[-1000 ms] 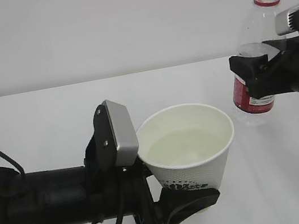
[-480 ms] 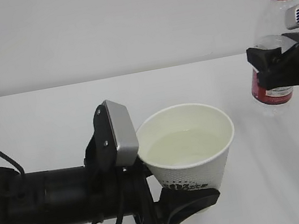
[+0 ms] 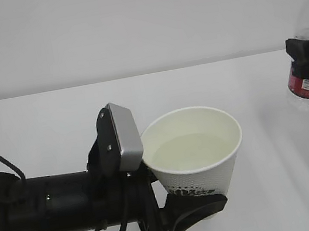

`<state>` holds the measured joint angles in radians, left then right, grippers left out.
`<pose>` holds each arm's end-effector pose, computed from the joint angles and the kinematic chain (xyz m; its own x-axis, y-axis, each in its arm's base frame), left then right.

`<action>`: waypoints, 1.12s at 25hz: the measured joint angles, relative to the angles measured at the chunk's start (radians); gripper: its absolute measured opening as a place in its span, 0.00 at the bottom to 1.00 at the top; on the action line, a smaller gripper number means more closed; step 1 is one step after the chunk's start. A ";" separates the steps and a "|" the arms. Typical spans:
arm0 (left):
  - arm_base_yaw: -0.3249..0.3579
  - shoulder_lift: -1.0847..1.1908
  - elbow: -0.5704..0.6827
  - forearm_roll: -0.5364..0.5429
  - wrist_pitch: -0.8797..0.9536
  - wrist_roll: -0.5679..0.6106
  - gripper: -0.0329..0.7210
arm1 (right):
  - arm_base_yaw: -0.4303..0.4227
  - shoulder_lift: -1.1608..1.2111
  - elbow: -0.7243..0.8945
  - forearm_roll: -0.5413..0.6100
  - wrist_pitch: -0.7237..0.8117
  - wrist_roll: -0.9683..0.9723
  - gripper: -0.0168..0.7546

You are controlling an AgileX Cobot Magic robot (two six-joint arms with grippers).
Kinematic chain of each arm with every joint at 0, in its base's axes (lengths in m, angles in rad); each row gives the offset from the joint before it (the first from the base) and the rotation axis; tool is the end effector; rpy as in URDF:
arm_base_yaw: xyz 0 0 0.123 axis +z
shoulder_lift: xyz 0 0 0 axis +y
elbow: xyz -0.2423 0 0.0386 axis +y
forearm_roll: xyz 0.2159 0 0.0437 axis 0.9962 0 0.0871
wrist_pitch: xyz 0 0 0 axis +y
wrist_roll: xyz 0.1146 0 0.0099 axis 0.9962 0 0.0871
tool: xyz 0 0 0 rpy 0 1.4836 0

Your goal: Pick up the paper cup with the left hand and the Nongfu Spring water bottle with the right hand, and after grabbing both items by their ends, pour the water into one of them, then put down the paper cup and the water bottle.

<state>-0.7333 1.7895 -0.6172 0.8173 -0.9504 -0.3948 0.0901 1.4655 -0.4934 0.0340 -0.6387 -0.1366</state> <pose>0.1788 -0.2529 0.1398 -0.0792 0.2440 -0.9665 0.9822 0.1847 -0.0339 0.2813 0.0231 0.1861 -0.2339 -0.1306 -0.9635 -0.0965 0.9892 -0.1107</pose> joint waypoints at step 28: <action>0.000 0.000 0.000 -0.008 -0.002 0.000 0.67 | -0.058 0.169 -0.034 -0.034 -0.137 0.067 0.69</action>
<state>-0.7333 1.7895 -0.6172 0.8092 -0.9521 -0.3948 0.0324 1.6345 -0.5270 0.0000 -0.7758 -0.0693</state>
